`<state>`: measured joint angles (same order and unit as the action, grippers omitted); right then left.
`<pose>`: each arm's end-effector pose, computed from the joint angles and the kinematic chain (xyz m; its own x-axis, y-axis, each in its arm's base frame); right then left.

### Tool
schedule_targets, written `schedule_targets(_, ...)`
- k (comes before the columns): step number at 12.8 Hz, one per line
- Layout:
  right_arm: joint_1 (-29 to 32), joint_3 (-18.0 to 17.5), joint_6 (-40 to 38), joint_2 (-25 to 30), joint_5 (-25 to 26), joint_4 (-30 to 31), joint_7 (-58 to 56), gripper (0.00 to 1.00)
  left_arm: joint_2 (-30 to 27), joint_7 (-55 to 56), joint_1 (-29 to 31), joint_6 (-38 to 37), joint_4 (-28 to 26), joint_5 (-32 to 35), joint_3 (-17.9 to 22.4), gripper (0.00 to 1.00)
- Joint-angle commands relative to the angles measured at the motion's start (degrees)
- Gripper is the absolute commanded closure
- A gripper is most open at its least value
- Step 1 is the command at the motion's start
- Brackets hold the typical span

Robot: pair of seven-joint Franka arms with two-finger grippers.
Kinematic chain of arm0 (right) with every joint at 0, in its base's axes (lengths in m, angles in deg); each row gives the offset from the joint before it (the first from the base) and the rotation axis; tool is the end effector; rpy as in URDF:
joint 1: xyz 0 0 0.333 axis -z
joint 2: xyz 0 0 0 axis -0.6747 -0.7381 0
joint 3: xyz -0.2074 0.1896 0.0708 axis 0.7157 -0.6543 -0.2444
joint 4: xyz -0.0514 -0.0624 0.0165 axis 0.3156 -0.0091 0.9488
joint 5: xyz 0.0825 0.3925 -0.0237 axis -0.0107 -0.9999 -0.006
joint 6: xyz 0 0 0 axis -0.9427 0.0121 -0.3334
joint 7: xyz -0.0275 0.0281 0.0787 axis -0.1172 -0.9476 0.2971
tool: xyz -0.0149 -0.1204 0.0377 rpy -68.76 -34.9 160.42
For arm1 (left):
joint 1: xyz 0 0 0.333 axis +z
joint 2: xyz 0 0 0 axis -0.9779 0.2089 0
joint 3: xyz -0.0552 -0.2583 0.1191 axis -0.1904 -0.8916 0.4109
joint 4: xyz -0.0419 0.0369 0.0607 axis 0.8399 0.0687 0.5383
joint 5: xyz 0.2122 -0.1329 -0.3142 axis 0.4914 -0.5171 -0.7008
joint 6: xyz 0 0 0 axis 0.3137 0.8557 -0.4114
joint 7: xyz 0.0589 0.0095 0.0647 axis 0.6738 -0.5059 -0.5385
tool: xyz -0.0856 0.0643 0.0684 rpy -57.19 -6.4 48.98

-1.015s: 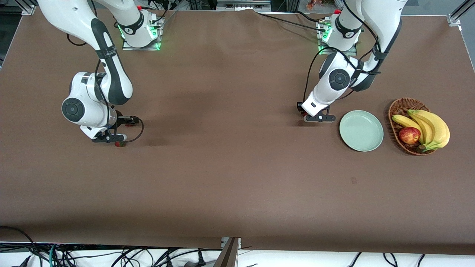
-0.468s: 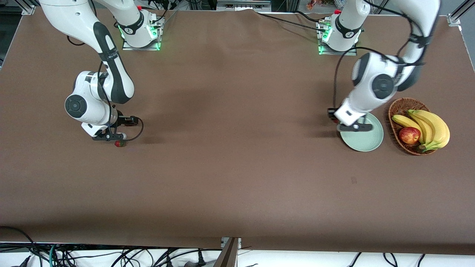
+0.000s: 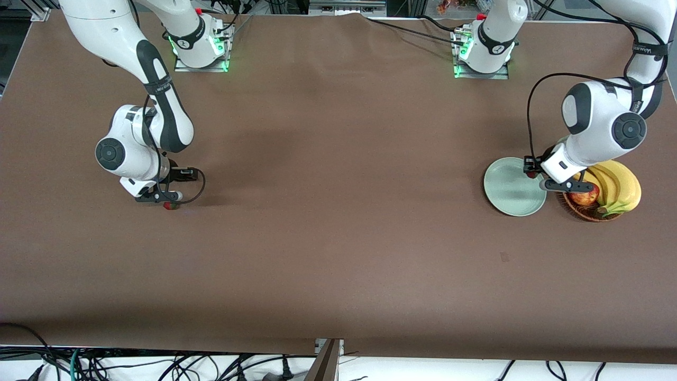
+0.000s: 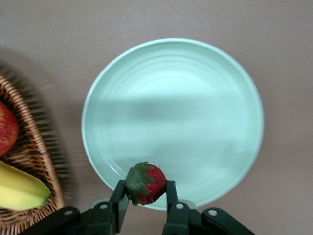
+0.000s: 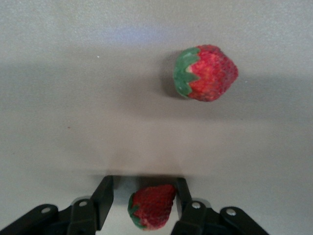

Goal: Collect all strawberries into plate
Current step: 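Drop the strawberry onto the plate while the right gripper grasps another strawberry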

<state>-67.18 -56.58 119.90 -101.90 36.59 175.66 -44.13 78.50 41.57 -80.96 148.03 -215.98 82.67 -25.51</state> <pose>0.5215 0.0179 0.1210 0.9813 0.0526 -0.1853 0.0513 -0.9986 -0.0118 0.5076 0.0709 0.1939 0.9860 -0.0496 -0.1590 -0.0490 -0.9988 0.0074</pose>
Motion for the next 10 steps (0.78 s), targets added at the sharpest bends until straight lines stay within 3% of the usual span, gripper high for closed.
schedule_targets(1, 0.4, -0.4, 0.5, 0.6, -1.5, 0.7, -1.7, 0.61, 5.3, -1.6, -0.3, 5.5, 0.3, -1.9, 0.2, 0.77)
schedule_targets(4, 0.3, -0.5, -0.1, 1.1, -1.5, 0.4, -1.4, 0.77, 6.5, -1.8, -0.3, 6.5, 0.3, -1.8, 0.6, 0.76)
schedule_targets(5, 0.3, -0.7, -0.3, 1.2, -1.6, 0.2, -1.1, 0.77, 6.6, -2.6, -0.3, 6.5, 0.4, -1.6, 0.6, 0.58)
schedule_targets(6, 0.0, -0.9, -0.5, 1.3, -1.7, -0.5, -0.9, 0.77, 6.7, -4.7, -0.3, 6.5, 0.5, -1.6, 1.1, 0.01)
schedule_targets(10, -3.7, -3.0, -5.5, 0.3, -3.4, -10.2, 6.8, 0.77, 4.6, -7.3, -0.3, 5.3, 1.3, -1.8, 2.8, 0.0)
